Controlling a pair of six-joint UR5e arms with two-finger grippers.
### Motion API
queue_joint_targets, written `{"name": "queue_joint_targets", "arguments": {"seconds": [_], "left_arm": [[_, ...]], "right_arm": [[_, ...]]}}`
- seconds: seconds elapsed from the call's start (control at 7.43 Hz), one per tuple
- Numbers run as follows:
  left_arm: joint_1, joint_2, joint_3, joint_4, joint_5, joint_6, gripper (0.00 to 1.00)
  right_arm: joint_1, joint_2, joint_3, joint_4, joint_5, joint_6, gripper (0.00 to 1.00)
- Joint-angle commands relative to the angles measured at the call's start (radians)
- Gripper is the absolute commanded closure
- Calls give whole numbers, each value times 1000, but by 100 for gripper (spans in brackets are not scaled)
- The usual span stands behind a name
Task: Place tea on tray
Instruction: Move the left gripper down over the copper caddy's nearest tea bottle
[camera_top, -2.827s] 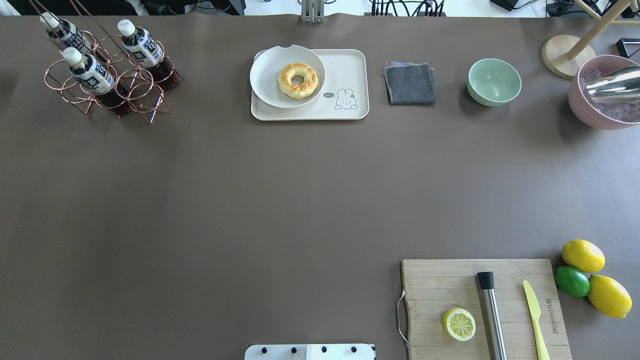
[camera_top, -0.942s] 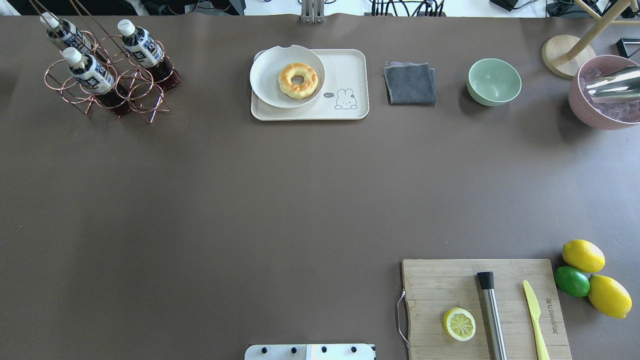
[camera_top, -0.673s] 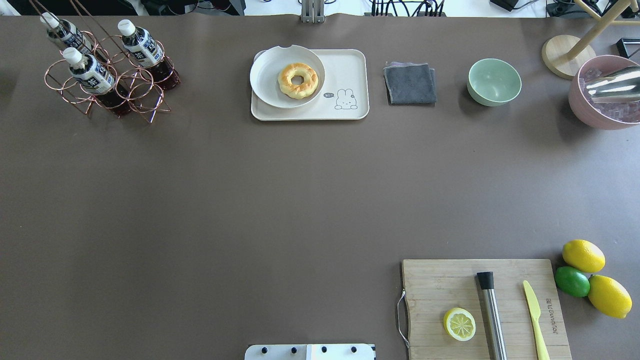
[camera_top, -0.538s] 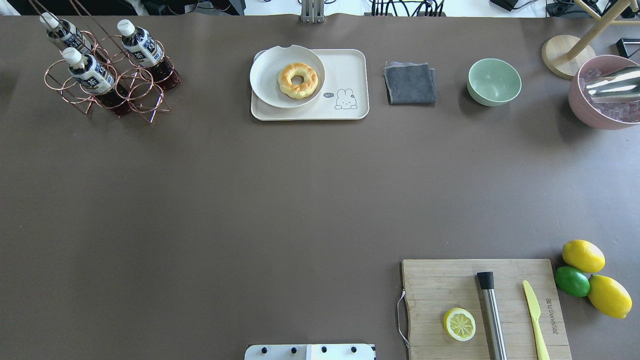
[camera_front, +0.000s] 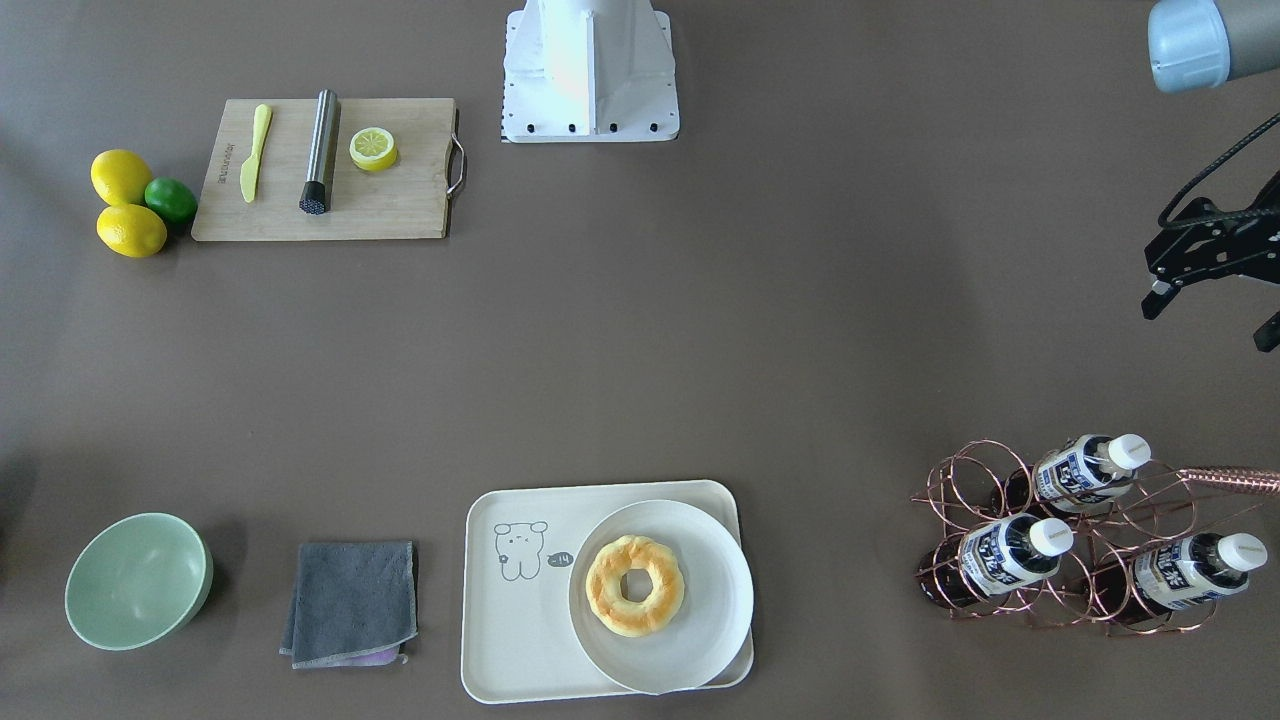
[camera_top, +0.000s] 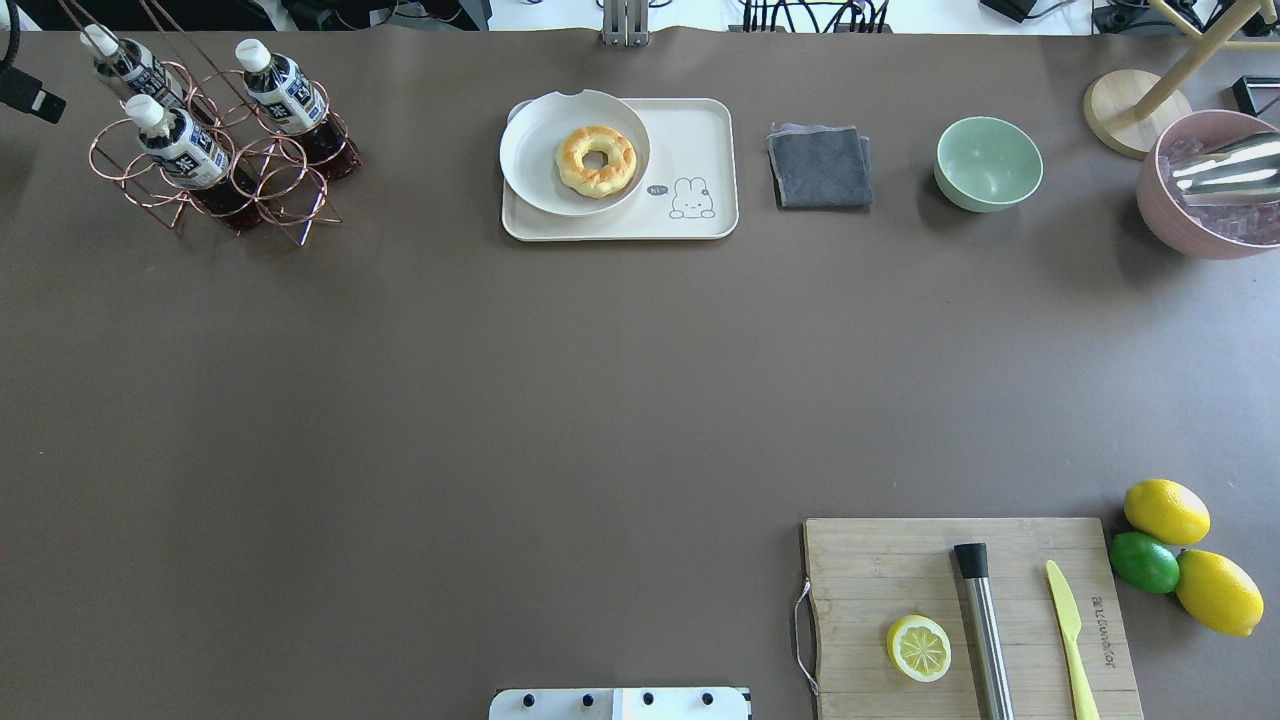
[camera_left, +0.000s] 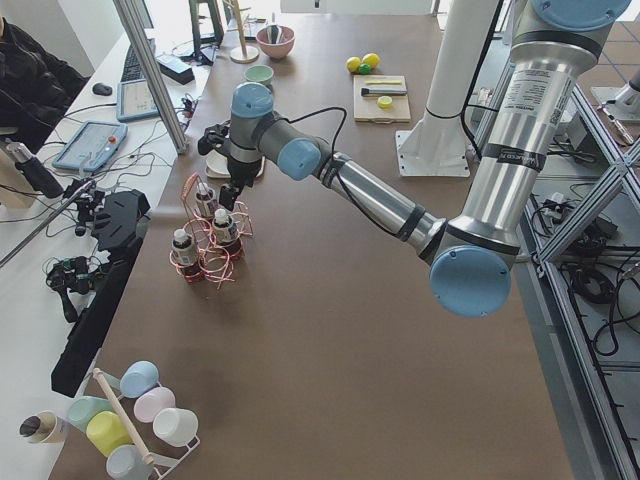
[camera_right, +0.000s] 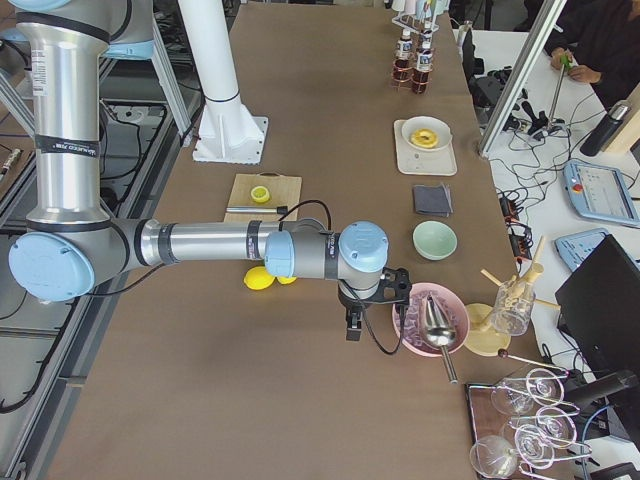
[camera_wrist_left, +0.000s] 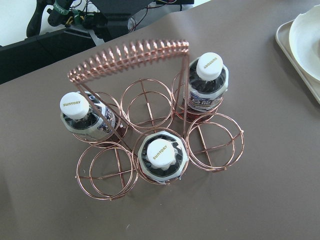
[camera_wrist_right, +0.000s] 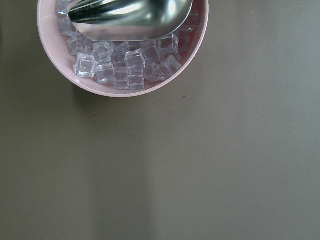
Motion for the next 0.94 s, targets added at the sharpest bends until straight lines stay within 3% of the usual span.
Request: {"name": "queue_joint_targets", "arguments": {"seconds": [0.0,0.4,0.81], "left_arm": [[5,18,136,-260,52,-172,2],[110,-30,153,-266,178,-360,2],[139,-45,211,-296,201,-386,3]], "right_arm": [[2,-8,4,0,1,2,0],[2,1,0,0,0,7,0],[2,7,-2,0,-2,7,0]]}}
